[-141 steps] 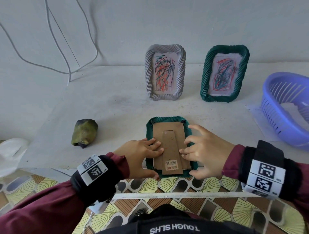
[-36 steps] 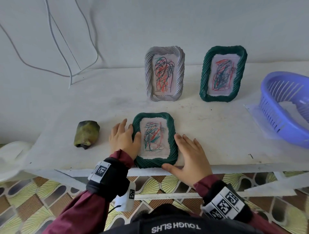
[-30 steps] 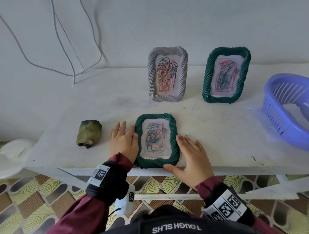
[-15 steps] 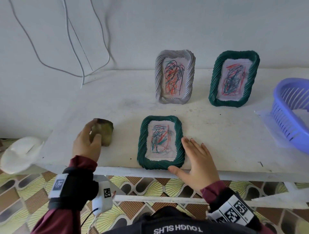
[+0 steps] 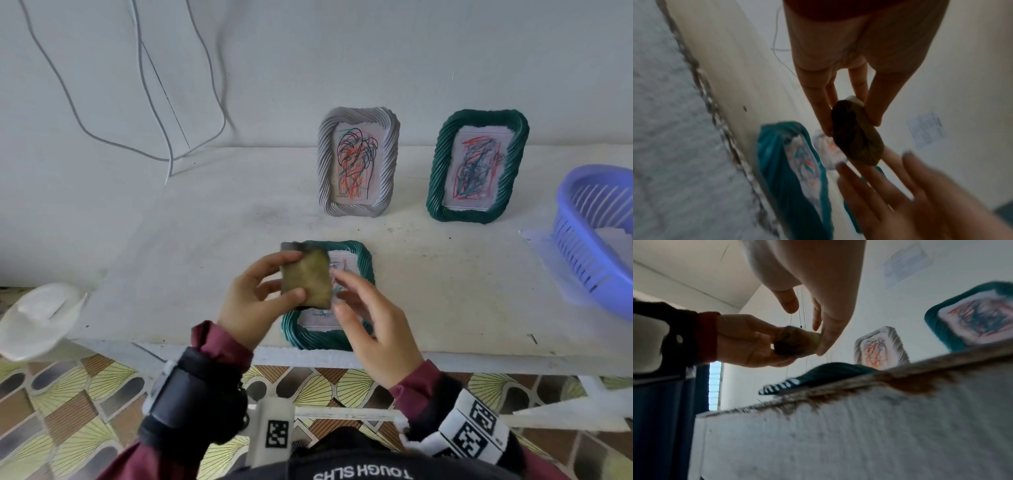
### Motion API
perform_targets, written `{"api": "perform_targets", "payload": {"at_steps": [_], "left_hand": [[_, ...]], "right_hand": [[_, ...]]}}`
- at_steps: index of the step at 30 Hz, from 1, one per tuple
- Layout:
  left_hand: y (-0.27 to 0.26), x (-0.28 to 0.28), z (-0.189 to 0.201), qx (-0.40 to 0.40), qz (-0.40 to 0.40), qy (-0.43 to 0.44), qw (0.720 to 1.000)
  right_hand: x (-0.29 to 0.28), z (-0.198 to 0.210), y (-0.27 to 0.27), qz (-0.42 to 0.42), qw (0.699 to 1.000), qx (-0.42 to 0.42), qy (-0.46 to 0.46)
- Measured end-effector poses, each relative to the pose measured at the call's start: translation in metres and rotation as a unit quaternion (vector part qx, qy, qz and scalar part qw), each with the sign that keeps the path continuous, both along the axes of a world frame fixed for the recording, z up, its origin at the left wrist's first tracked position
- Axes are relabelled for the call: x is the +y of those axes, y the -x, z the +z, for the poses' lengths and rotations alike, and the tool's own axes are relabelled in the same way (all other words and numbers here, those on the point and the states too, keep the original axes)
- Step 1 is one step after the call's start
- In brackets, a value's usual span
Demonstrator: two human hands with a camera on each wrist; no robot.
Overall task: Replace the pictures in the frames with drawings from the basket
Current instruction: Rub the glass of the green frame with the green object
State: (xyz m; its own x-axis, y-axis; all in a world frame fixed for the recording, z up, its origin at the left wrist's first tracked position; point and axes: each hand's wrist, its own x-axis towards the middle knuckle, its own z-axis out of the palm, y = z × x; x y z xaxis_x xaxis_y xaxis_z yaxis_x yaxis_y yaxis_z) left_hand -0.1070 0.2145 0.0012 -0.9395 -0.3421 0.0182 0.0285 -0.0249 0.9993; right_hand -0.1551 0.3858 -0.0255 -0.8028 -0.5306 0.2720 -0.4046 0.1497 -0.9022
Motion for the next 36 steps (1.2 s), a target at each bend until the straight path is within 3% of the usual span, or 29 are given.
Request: {"api": "perform_targets", "payload": {"at_steps": [5,7,9,11,13,15,19,22,28,36], "left_hand": [[0.006,0.019,-0.001,0.052,-0.049,0.002,0.997],[0.005,0.015,-0.004,0.043,-0.073,0.000,0.996],[0.004,0.009,-0.013,0.018,-0.074,0.089,0.993],[0.002,0.003,-0.023,-0.022,-0.070,0.254,0.964],[0.000,-0.001,-0.034,-0.076,-0.086,0.356,0.927],[-0.002,-0.004,-0.046,-0.120,-0.110,0.401,0.901],[-0.004,-0.005,-0.057,-0.112,-0.129,0.472,0.865],[-0.004,-0.011,-0.058,-0.129,-0.122,0.527,0.831],[-0.003,-0.016,-0.059,-0.130,-0.131,0.554,0.812],[-0.003,-0.016,-0.060,-0.129,-0.128,0.560,0.808]], "right_hand": [[-0.011,0.008,0.007,-0.083,0.987,-0.101,0.094],[-0.005,0.008,0.018,-0.094,0.989,-0.098,0.064],[0.002,0.008,0.028,-0.082,0.994,-0.074,0.000],[0.009,0.008,0.037,-0.070,0.993,-0.009,-0.094],[0.013,0.008,0.044,-0.047,0.979,0.056,-0.191],[0.015,0.010,0.046,-0.029,0.959,0.100,-0.263],[0.007,0.019,0.040,0.006,0.930,0.174,-0.324],[-0.001,0.019,0.036,0.033,0.905,0.174,-0.388],[-0.005,0.014,0.045,-0.011,0.915,0.115,-0.385],[-0.010,0.022,0.033,0.025,0.915,0.139,-0.378]]}}
